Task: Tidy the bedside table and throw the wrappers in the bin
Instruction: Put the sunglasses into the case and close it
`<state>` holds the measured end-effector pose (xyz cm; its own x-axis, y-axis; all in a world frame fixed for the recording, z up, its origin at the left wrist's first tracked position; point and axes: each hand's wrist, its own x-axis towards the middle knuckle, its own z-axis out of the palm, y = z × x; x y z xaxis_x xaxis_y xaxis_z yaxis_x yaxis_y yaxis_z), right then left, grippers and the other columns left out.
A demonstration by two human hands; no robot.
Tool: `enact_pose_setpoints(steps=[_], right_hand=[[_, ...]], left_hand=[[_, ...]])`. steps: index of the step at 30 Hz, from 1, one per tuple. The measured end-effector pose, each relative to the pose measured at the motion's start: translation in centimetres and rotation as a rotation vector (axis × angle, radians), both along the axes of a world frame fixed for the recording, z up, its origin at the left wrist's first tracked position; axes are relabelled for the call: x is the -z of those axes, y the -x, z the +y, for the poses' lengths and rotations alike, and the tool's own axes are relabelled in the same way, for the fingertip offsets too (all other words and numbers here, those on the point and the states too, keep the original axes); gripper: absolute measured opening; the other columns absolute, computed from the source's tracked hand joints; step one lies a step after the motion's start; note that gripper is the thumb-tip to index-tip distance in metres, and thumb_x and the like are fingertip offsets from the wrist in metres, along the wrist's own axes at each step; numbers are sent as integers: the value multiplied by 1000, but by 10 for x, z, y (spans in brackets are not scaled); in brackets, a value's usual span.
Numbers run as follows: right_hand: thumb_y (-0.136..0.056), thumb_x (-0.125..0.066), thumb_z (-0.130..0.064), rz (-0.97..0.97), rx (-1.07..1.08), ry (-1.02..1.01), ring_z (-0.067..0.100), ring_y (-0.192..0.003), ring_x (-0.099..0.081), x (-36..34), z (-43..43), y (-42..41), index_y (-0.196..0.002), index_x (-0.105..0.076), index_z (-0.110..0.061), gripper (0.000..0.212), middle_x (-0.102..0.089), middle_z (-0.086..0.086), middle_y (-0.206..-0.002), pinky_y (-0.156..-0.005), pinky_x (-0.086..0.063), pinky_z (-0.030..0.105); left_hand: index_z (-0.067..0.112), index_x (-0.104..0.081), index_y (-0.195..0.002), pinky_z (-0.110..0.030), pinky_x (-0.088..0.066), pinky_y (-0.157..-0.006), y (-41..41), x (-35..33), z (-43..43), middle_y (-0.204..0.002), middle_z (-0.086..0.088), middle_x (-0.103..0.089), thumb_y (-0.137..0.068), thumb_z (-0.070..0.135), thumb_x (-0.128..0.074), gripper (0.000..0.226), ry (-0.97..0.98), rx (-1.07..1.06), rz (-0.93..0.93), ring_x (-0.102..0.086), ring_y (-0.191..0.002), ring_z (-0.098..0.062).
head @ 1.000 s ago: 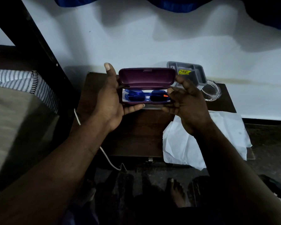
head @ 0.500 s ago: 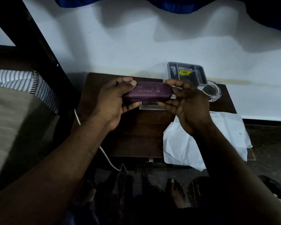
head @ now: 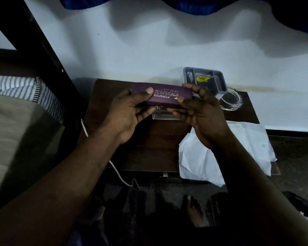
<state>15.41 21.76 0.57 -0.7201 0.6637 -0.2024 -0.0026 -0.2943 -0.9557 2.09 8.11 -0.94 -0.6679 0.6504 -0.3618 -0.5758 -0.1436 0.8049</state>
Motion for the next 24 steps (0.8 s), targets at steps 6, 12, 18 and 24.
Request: enact_pose_setpoints(steps=[6,12,18,24], right_hand=[[-97,-67,-4,2,45,34,26,-75,-76,-1,1,1,-126,-57,-10,31,-77,16,-105,-72,-62,29],[-99,-69,-23,-85,21,-4,23,-71,-74,2,-2,2,-130,-58,-2,39,-76,12,-95,-65,-60,28],[-98,-68,-41,-180,-3,-67,19,-63,-68,3,-2,2,-103,-67,-20,22,-75,13,-81,-59,-53,27],[-99,-67,-34,-177,-2,-70,15,-56,-63,4,-3,3,-107,-68,-16,20,-73,10,-74,-54,-49,24]], left_hand=[[15,-68,-111,-26,-61,-70,-3,1,1,-97,-7,-78,-88,26,-77,27,68,64,-12,-75,-83,-20],[22,-71,-98,-24,-56,-62,-2,-1,-2,-83,-4,-74,-90,32,-76,13,129,52,42,-69,-73,-17],[15,-64,-110,-20,-48,-50,-5,-1,0,-71,-3,-67,-91,38,-73,31,164,49,109,-63,-60,-15],[14,-62,-116,-23,-47,-51,-3,0,-2,-71,-1,-69,-91,31,-73,31,168,34,119,-64,-58,-16]])
